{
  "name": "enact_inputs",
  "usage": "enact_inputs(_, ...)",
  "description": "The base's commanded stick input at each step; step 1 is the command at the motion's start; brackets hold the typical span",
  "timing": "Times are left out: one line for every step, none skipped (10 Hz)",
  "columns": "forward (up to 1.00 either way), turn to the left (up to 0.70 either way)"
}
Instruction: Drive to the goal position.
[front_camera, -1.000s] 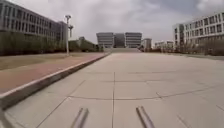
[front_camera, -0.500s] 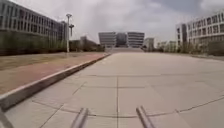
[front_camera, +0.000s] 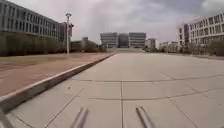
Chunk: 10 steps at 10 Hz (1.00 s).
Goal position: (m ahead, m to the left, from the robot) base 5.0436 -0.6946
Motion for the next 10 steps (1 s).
enact_inputs(0.70, 0.00)
enact_inputs(0.70, 0.00)
enact_inputs(0.70, 0.00)
enact_inputs(0.70, 0.00)
enact_inputs(0.70, 0.00)
enact_inputs(0.70, 0.00)
enact_inputs(0.70, 0.00)
enact_inputs(0.70, 0.00)
enact_inputs(0.70, 0.00)
enact_inputs(0.70, 0.00)
